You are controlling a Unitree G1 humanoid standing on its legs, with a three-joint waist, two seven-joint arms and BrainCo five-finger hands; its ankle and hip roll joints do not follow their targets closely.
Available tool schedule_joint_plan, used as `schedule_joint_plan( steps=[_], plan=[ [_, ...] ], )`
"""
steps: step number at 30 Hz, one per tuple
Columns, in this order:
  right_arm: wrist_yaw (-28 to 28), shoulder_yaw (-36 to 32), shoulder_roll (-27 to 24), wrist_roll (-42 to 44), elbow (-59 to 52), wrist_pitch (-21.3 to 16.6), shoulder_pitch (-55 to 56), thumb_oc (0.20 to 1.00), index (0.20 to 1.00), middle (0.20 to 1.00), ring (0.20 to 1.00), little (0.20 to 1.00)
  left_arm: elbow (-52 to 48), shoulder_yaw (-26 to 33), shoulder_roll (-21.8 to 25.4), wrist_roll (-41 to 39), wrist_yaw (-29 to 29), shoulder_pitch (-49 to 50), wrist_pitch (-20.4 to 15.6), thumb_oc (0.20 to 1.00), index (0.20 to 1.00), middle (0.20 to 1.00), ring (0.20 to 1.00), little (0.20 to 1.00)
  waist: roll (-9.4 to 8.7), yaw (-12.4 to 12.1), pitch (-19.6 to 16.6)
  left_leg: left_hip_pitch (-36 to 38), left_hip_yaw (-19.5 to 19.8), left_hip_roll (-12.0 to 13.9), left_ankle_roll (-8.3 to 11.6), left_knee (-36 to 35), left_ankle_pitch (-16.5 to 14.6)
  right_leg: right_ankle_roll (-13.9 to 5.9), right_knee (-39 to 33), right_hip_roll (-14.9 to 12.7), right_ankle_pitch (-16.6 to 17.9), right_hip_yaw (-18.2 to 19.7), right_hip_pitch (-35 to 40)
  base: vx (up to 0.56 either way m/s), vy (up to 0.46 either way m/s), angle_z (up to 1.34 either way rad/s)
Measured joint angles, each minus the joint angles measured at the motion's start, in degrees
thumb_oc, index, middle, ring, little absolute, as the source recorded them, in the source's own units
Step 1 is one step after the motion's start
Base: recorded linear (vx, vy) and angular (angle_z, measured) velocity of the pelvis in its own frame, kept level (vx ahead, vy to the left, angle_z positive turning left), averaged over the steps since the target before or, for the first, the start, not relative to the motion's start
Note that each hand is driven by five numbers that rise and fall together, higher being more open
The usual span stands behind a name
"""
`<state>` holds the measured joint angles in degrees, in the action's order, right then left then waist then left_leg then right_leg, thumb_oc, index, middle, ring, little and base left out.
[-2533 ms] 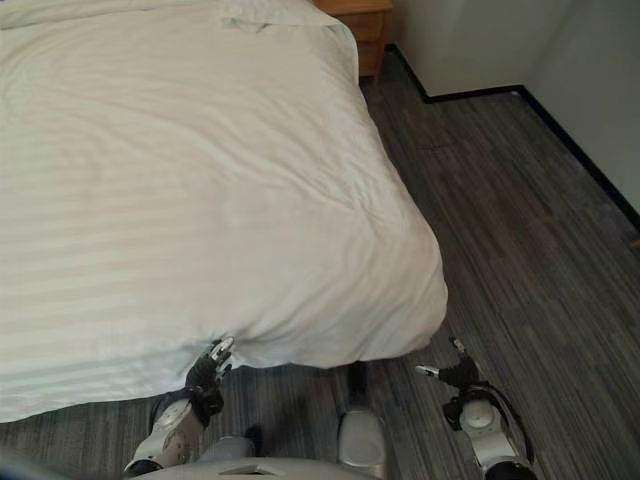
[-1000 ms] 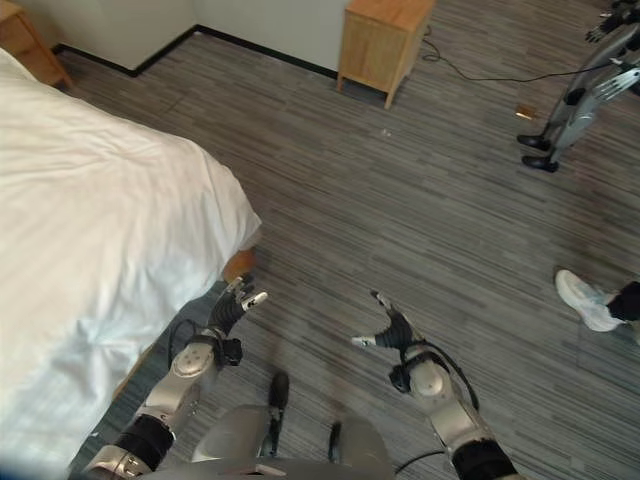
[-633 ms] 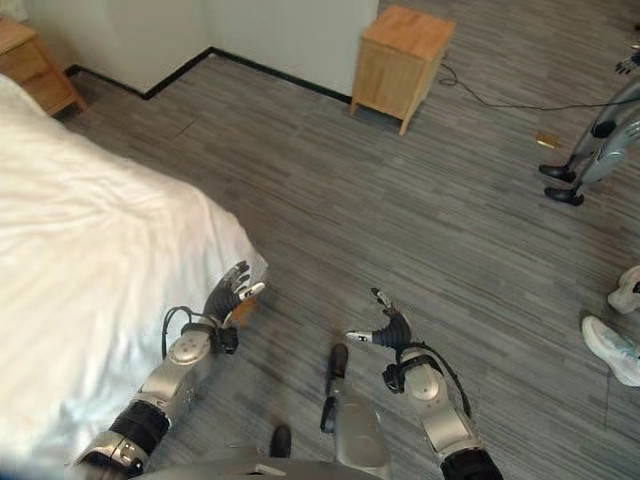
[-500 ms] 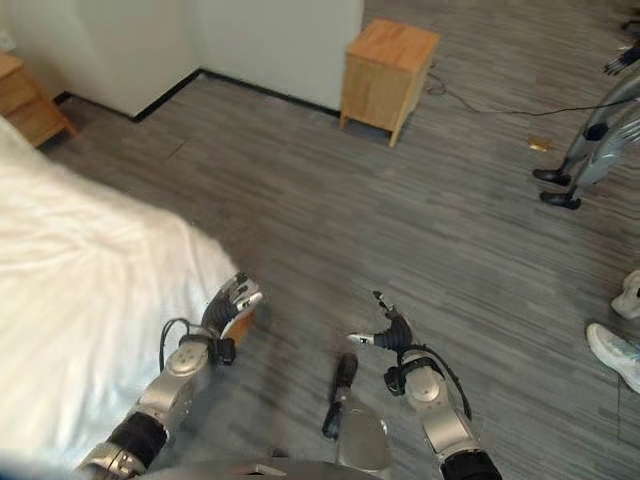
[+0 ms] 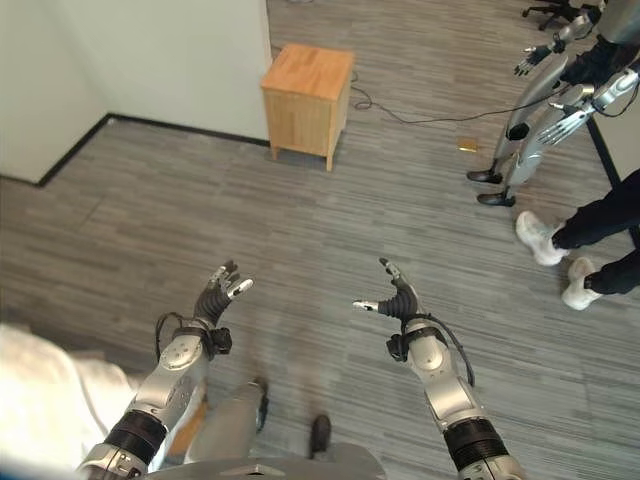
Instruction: Making the bed.
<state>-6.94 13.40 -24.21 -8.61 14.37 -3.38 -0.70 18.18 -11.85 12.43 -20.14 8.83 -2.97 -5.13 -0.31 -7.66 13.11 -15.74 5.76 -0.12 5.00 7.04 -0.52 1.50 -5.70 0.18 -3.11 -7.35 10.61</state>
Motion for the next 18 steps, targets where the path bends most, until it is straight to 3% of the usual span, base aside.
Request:
schedule_joint_plan(
  steps=[2,3,4,5,6,8,9,10,11,12,13,14,17,18],
  plan=[
    [0.0,-0.7,-0.7,-0.1,0.4,0.2,1.7,1.0,1.0,1.0,1.0,1.0,-0.9,1.5,-0.9,0.0,1.0,0.5,-1.1,1.0,1.0,1.0,1.0,1.0,1.87,-0.7,-0.5,2.3,-3.0,-3.0,-0.86,-7.5,1.7,-1.54,0.0,0.2,-2.6,-0.7,2.9,0.54,0.008,0.07],
    [0.1,-1.1,-0.1,-0.3,0.3,0.2,1.8,1.0,1.0,1.0,1.0,1.0,-2.5,4.5,-1.0,-0.1,1.5,1.6,-1.1,1.0,1.0,1.0,1.0,1.0,1.65,-2.3,-0.3,5.4,-3.4,-4.0,-0.88,-7.8,4.3,-3.14,-0.3,0.3,-5.6,0.8,5.9,0.53,0.072,-0.14],
    [0.1,-1.4,0.2,-0.3,-0.2,0.2,2.0,1.0,1.0,1.0,1.0,1.0,-2.8,5.9,-0.8,-0.2,2.1,2.0,-1.1,1.0,1.0,1.0,1.0,1.0,0.06,-3.8,-0.5,6.1,-5.4,-4.6,-0.73,-6.4,4.6,-4.16,0.4,-0.8,-6.8,1.9,6.8,0.47,0.075,-0.33],
    [0.5,-2.1,0.2,-0.3,-1.4,0.2,1.8,1.0,1.0,1.0,1.0,1.0,-2.8,7.6,-0.4,-1.8,2.4,2.5,-1.3,1.0,1.0,1.0,1.0,1.0,-0.43,-4.1,-0.3,7.0,-5.6,-5.7,-0.79,-4.5,4.6,-4.65,2.1,-1.8,-7.1,1.6,8.1,0.27,0.05,-0.27],
    [0.9,-3.0,0.8,0.0,-1.6,-0.1,1.7,1.0,1.0,1.0,1.0,1.0,-2.8,9.1,-0.1,-2.4,2.6,3.1,-1.2,1.0,1.0,1.0,1.0,1.0,-0.41,-4.2,-0.4,8.7,-6.3,-5.8,-2.42,-3.9,4.9,-5.43,7.2,-2.2,-8.2,2.4,7.8,0.22,0.013,-0.4],
    [1.2,-3.9,2.3,0.2,-1.5,-0.6,0.8,1.0,1.0,1.0,1.0,1.0,-2.8,11.2,0.3,-2.4,3.6,3.5,-1.4,1.0,1.0,1.0,1.0,1.0,-0.58,-5.1,-0.7,12.0,-7.6,-5.4,-4.97,-4.1,3.6,-8.32,23.0,-2.6,-10.9,3.7,2.8,0.26,0.071,-0.44],
    [1.3,-3.8,2.8,0.2,-2.0,-0.7,0.7,1.0,1.0,1.0,1.0,1.0,-2.9,11.5,0.8,-2.4,3.8,3.0,-1.7,1.0,1.0,1.0,1.0,1.0,-0.75,-4.8,-1.0,13.2,-7.6,-5.3,-5.95,-4.2,3.2,-10.56,31.2,-2.6,-9.8,3.6,-1.2,0.35,0.136,-0.22],
    [2.2,-4.0,3.8,0.3,-3.1,-0.7,0.0,1.0,1.0,1.0,1.0,1.0,-2.9,12.2,1.3,-3.9,4.5,2.6,-1.9,1.0,1.0,1.0,1.0,1.0,-0.78,-4.2,-1.1,15.7,-7.2,-5.2,-7.59,-7.0,4.7,-17.72,53.1,-5.0,-5.8,-0.1,-13.1,0.17,0.064,0.1],
    [2.5,-3.9,3.9,0.5,-3.5,-0.7,0.5,1.0,1.0,1.0,1.0,1.0,-2.7,11.7,1.0,-4.4,4.7,1.9,-1.8,1.0,1.0,1.0,1.0,1.0,-0.43,-2.2,-0.9,17.7,-5.3,-5.4,-7.44,-7.8,4.0,-16.63,55.6,-5.2,-5.5,-0.1,-16.9,0.34,0.054,0.31],
    [2.6,-4.0,3.9,0.6,-3.4,-0.6,0.5,1.0,1.0,1.0,1.0,1.0,-2.7,10.8,0.8,-4.5,4.8,1.6,-1.8,1.0,1.0,1.0,1.0,1.0,0.08,-1.3,-0.7,19.3,-4.8,-5.6,-8.6,-8.1,3.8,-16.34,56.1,-5.2,-5.6,-0.2,-19.4,0.25,-0.02,0.66],
    [2.6,-3.9,3.9,0.7,-3.2,-0.5,0.6,1.0,1.0,1.0,1.0,1.0,-2.7,9.7,0.8,-4.5,4.6,1.6,-1.8,1.0,1.0,1.0,1.0,1.0,0.24,-0.4,-0.6,20.8,-4.8,-6.1,-8.7,-8.1,3.9,-14.04,54.4,-5.3,-6.3,-0.2,-21.1,0.32,-0.043,0.62],
    [2.6,-4.1,3.6,0.7,-3.3,-0.5,1.0,1.0,1.0,1.0,1.0,1.0,-2.6,9.4,0.1,-4.6,4.6,1.4,-1.8,1.0,1.0,1.0,1.0,1.0,0.77,-0.2,-0.7,22.3,-2.2,-6.3,-6.78,-8.0,2.4,-12.37,50.9,-5.4,-6.6,-0.3,-22.5,0.26,-0.1,0.62],
    [2.6,-4.7,3.2,1.9,-4.4,-0.4,1.8,1.0,1.0,1.0,1.0,1.0,-2.2,9.4,-0.1,-4.6,4.8,-0.6,-1.8,1.0,1.0,1.0,1.0,1.0,1.44,0.1,-0.7,24.5,2.9,-7.5,-6.2,-8.6,1.7,-9.58,36.5,-4.3,-5.7,0.7,-23.2,0.26,-0.124,0.87],
    [2.9,-6.1,2.4,2.4,-8.9,-0.3,3.7,1.0,1.0,1.0,1.0,1.0,-2.0,9.6,-0.1,-4.6,4.8,-2.2,-1.9,1.0,1.0,1.0,1.0,1.0,2.25,1.7,-0.8,24.8,8.3,-8.0,-5.95,-9.1,1.5,-7.6,24.5,0.0,-4.4,7.3,-22.7,0.32,-0.134,1.73]
  ],
)
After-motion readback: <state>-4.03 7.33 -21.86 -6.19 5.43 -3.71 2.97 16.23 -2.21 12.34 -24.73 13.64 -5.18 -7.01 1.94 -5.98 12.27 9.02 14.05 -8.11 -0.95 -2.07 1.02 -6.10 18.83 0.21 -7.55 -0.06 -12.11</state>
